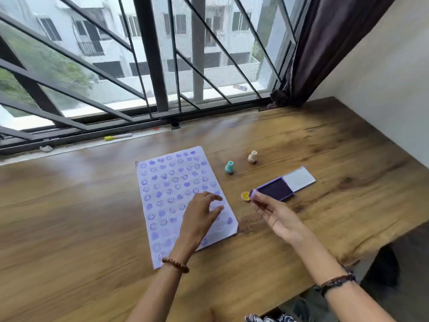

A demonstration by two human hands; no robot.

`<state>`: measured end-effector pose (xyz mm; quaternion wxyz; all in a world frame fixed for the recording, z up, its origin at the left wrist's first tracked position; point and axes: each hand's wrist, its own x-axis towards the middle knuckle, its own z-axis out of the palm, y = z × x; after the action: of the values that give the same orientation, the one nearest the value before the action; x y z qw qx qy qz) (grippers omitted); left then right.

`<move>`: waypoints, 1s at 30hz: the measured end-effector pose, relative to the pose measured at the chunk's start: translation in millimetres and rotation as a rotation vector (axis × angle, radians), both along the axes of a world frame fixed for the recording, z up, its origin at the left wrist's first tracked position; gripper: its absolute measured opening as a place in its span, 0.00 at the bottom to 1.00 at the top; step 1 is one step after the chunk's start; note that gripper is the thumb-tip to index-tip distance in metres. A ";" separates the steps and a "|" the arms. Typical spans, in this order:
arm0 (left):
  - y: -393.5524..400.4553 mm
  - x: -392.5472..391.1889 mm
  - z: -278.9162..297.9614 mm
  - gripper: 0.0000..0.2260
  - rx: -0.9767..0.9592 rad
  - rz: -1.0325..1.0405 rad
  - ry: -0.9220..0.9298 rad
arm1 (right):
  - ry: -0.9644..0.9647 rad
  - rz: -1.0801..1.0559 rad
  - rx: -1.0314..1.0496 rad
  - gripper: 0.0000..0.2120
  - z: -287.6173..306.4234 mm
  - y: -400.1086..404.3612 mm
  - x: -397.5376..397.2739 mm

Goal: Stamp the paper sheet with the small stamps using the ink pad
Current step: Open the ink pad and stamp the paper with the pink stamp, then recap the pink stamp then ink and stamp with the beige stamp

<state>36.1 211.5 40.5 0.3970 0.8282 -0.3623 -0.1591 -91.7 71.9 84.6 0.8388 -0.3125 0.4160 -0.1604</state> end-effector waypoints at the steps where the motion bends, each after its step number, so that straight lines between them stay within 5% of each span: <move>1: -13.8 -3.7 0.9 0.10 0.012 -0.038 -0.019 | -0.009 -0.016 0.003 0.08 -0.3 -6.2 -2.3; 10: -91.5 -18.8 -5.1 0.09 0.171 -0.165 -0.083 | 0.039 0.078 -0.166 0.04 -14.6 -52.7 -8.4; 14: -96.1 -18.1 -1.8 0.07 -0.058 0.194 0.381 | 0.138 0.249 -0.568 0.08 -20.3 -68.0 -1.1; 16: -93.9 -20.4 3.4 0.09 -0.254 0.234 0.775 | 0.144 0.342 -0.747 0.10 -19.2 -71.2 2.8; 18: -91.3 -22.9 7.3 0.08 -0.359 0.237 0.970 | 0.153 0.407 -0.914 0.10 -14.6 -72.2 6.0; 22: -94.3 -20.8 14.4 0.05 -0.395 0.238 1.057 | 0.108 0.432 -1.120 0.14 -2.2 -72.6 10.1; 30: -106.1 -16.8 21.2 0.06 -0.539 0.149 1.093 | 0.107 0.473 -1.136 0.04 11.0 -89.3 13.0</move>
<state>19.3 105.4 61.7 0.7309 0.5204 -0.0750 -0.4352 -78.7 -17.4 95.6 0.5322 -0.8018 0.2263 -0.1506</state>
